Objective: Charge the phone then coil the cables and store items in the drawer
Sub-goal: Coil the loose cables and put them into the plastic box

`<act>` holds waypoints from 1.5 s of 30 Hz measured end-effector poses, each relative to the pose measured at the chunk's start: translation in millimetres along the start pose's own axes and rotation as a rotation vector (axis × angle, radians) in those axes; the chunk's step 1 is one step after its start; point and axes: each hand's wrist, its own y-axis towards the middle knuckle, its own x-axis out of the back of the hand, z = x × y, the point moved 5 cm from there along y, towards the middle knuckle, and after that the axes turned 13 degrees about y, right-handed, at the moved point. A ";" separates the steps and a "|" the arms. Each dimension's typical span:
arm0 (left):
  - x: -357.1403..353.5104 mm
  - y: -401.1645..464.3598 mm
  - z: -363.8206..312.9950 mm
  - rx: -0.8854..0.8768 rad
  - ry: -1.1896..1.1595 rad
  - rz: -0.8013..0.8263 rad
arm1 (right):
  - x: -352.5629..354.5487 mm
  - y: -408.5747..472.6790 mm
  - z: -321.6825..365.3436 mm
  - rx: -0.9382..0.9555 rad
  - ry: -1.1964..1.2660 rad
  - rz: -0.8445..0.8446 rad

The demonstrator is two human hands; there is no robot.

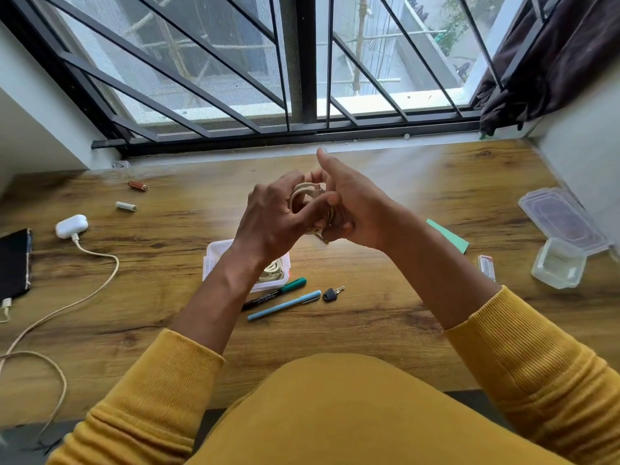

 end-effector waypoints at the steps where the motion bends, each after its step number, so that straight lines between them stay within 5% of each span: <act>1: 1.1 1.1 -2.0 -0.028 -0.018 0.022 | -0.5 -0.5 -0.3 -0.010 -0.024 0.016; 8: 2.5 2.2 1.2 0.040 -0.135 0.023 | -1.7 2.1 3.5 -0.055 -0.025 0.152; 15: 1.1 -0.7 21.9 0.308 -0.206 -0.128 | 3.1 -0.8 10.4 0.257 -0.310 0.068; 24: 4.2 -2.3 32.1 0.497 -0.170 -0.217 | -0.7 1.2 0.5 0.605 -0.563 -0.303; 37: 4.8 -6.1 32.3 0.448 -0.066 -0.245 | -1.3 -1.1 16.8 0.692 -0.826 -0.334; 45: -10.7 -13.4 30.9 0.377 -0.193 -0.040 | 1.1 -11.4 31.3 0.788 -0.788 -0.398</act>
